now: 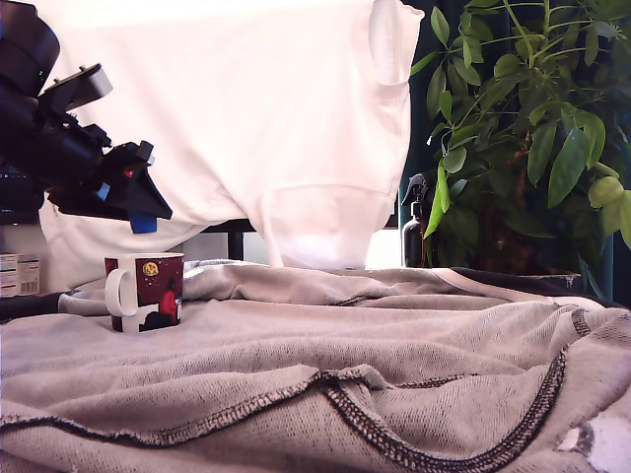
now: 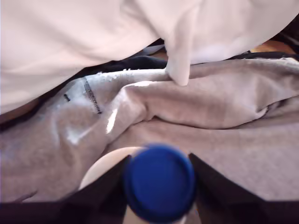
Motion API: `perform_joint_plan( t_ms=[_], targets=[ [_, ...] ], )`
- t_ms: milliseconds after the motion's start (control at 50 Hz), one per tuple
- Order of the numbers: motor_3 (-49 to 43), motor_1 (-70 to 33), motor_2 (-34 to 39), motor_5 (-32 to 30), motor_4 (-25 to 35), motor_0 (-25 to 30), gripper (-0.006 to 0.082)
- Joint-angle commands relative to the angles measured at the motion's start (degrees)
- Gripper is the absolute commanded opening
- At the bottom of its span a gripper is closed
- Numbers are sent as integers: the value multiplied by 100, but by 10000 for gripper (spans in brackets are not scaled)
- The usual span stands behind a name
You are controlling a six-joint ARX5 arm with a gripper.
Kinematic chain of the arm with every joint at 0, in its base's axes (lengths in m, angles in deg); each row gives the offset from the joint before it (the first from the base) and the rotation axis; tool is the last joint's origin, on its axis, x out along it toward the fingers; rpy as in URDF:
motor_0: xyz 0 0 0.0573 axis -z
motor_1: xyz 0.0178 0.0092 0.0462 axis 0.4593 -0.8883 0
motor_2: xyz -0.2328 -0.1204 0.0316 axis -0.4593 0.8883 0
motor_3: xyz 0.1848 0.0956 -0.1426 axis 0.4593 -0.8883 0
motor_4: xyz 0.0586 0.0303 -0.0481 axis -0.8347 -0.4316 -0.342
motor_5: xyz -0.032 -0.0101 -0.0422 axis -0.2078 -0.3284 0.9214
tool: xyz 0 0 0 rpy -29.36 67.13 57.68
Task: Pick the blue coffee capsule and place it inside the red coffee cup
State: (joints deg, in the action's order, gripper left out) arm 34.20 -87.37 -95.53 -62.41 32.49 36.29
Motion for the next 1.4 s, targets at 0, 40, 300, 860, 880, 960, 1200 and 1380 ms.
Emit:
perform_joint_plan(
  t_ms=[0, 40, 300, 860, 880, 960, 1200, 1380],
  targets=[
    [-11, -24, 39, -26, -90, -20, 774],
    [-66, -7, 31, -26, -98, -20, 774],
    [-540, 415, -26, -26, -293, -72, 707],
    [-2782, 2795, -11, 83, -925, -562, -22],
    [-2789, 2868, -2, 83, -927, -564, -22],
    [-2811, 3128, 26, 90, -929, -564, -22],
    [-3217, 3530, 31, 140, -1034, -584, -22],
    [-3405, 3547, 31, 140, -1034, -584, -22]
  ],
)
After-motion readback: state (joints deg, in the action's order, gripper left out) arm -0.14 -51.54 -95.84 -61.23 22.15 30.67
